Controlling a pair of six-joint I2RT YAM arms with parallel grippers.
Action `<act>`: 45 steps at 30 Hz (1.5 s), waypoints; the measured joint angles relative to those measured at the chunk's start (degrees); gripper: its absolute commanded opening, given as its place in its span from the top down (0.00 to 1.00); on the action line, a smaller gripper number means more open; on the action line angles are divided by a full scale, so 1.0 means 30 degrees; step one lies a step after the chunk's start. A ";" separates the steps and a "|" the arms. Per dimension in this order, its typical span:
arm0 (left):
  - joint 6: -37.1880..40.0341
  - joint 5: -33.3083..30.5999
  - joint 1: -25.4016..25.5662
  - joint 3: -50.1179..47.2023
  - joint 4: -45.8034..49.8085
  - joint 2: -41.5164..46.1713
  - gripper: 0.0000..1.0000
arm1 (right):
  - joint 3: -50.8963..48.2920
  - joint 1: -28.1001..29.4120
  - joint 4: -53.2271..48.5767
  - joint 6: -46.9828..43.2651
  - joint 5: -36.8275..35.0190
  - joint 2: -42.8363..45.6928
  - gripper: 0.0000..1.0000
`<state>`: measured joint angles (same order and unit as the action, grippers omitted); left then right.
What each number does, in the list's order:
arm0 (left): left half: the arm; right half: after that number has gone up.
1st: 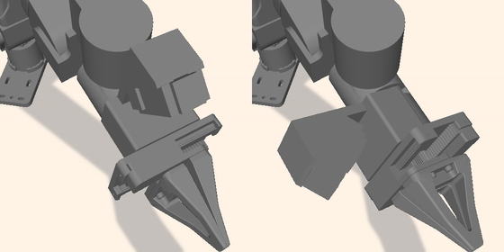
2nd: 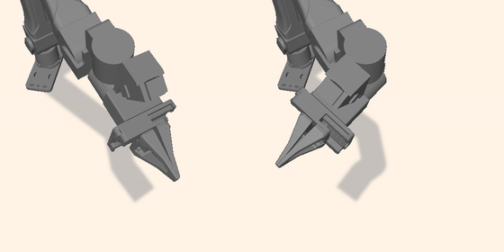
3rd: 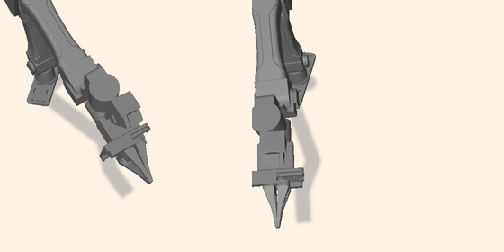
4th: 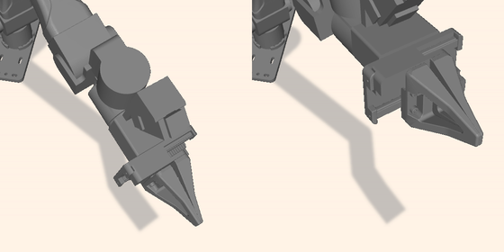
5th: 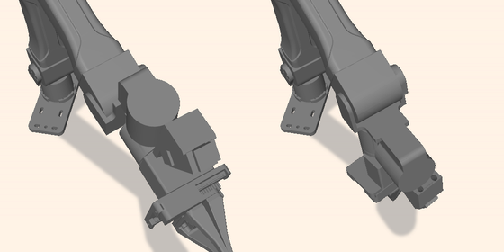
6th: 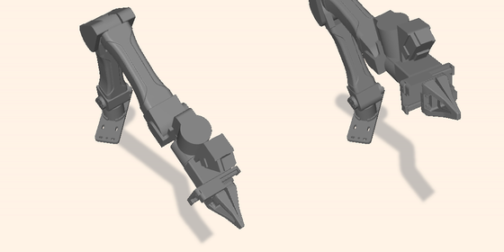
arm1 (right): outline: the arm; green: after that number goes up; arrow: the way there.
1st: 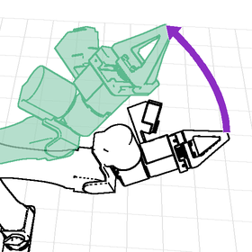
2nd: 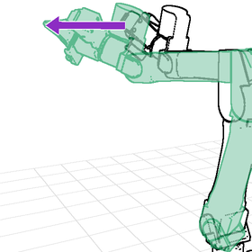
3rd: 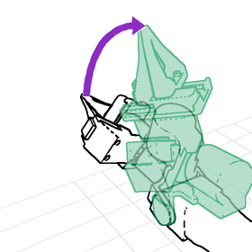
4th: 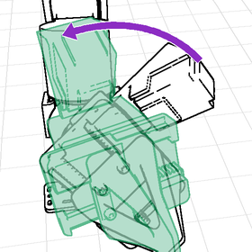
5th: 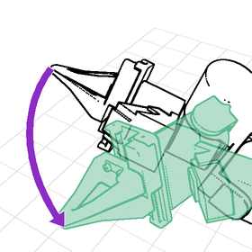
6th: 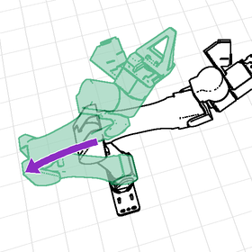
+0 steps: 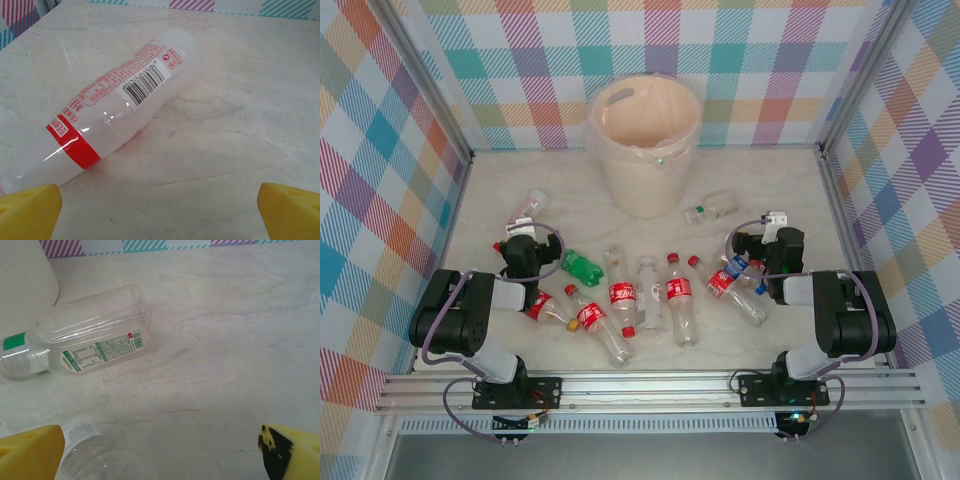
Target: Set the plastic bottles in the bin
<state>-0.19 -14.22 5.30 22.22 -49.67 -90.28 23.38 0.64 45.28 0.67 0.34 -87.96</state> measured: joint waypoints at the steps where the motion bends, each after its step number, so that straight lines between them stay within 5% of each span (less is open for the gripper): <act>1: 0.0000 0.0000 0.0000 0.0000 0.0000 0.0000 0.00 | 0.0000 0.0000 0.0000 0.0000 0.0000 0.0000 0.01; 33: 0.0000 -0.0015 -0.0007 0.0022 0.0073 0.0007 0.00 | 0.0007 0.0000 -0.0080 0.0000 -0.0007 0.0007 0.01; 45: 0.0219 -0.2652 0.1355 0.4459 0.7337 0.2718 0.00 | 0.3373 0.0000 -0.7388 0.0073 0.0182 0.3490 0.01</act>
<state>0.47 -22.17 9.37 35.59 -27.66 -82.13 33.50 0.64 23.11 0.89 0.89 -77.49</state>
